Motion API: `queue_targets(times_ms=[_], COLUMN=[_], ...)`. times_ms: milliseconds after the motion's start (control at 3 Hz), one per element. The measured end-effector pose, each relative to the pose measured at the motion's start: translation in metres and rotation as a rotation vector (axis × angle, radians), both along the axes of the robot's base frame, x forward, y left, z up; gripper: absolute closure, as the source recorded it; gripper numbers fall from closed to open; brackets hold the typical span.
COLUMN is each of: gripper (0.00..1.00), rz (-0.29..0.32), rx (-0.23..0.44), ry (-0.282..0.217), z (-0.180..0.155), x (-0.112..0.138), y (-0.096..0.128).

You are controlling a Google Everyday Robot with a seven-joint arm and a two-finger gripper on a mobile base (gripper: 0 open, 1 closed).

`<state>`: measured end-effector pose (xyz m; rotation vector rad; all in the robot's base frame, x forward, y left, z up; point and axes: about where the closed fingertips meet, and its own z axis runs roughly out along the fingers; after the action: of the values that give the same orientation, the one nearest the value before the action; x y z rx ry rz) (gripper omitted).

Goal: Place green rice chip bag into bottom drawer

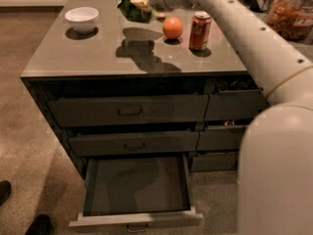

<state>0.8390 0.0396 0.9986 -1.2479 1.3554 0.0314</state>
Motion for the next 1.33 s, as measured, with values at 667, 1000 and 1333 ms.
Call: queue_targets(times_ms=[667,1000,1333], gripper=[1.0,1.0,1.0], rz=[0.283,0.427,0.61], rx=[0.171,0.2,0.221], ry=[-0.081,-0.081,-0.06], z=[0.079,0.096,0.098], x=[-0.089,-0.125,-0.159], y=[-0.042,-0.052,-0.064])
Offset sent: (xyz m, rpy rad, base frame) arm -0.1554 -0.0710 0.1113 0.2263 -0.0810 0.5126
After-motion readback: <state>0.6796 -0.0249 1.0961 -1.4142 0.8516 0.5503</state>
